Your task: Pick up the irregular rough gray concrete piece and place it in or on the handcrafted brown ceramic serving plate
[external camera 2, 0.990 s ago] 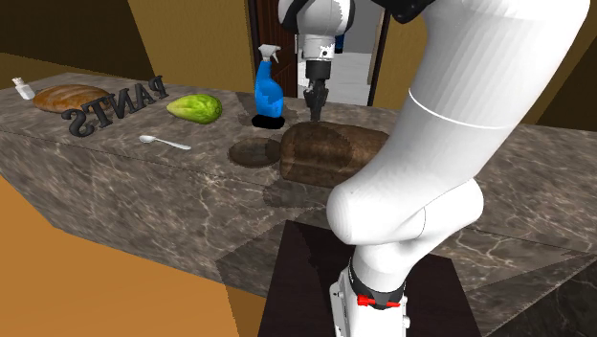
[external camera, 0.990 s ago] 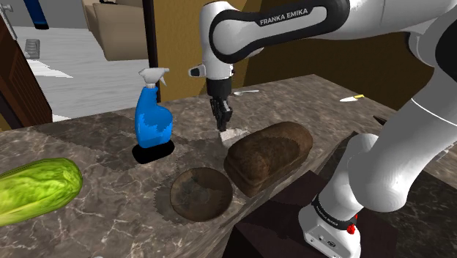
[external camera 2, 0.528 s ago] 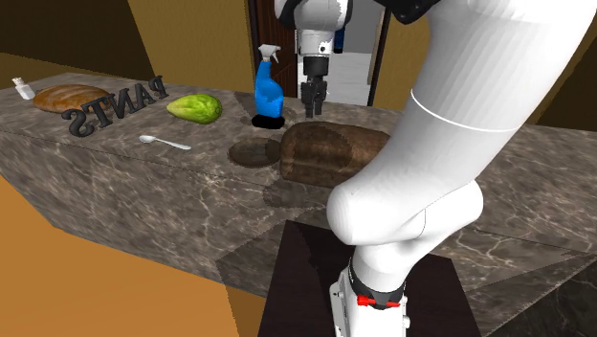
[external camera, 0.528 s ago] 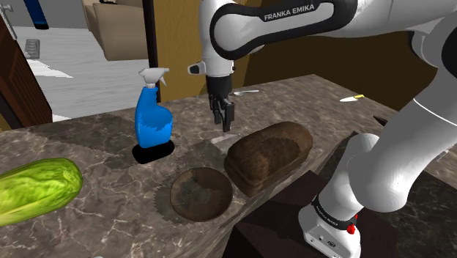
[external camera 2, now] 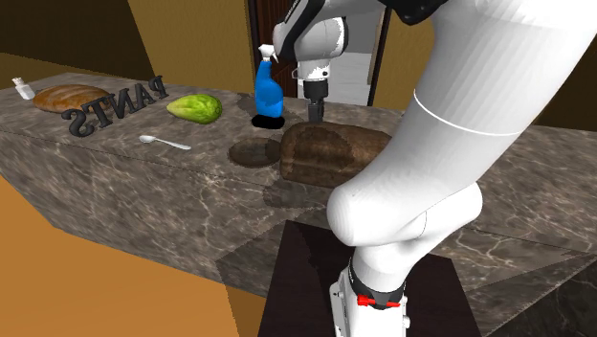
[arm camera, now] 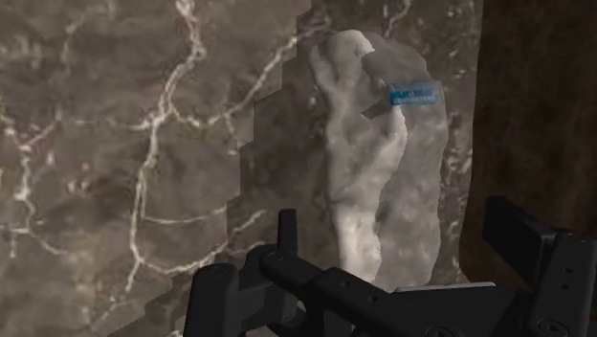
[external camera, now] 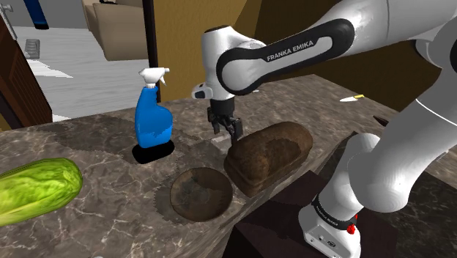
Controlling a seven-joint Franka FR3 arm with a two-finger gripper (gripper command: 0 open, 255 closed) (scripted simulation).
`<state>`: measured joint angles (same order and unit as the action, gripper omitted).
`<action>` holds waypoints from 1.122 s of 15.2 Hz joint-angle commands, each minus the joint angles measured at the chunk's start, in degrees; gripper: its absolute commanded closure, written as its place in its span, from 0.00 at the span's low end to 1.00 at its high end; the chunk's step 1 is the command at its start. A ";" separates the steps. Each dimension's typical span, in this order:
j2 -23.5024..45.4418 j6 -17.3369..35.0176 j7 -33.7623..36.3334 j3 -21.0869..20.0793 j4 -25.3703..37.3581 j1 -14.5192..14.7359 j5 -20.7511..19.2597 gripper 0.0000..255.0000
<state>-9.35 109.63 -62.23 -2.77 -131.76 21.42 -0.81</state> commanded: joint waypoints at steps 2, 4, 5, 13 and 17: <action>0.50 2.49 -0.02 -0.04 -1.94 0.03 -0.09 0.00; 0.76 3.75 0.00 -0.03 -2.94 0.03 -0.12 0.00; 0.77 3.75 0.00 -0.03 -2.93 0.03 -0.12 0.00; 0.84 3.89 -0.15 0.10 -3.00 -0.01 -0.18 1.00; 1.12 4.12 -0.09 0.07 -2.96 0.00 -0.18 1.00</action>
<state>-8.48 113.46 -62.30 -2.75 -134.67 21.47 -0.92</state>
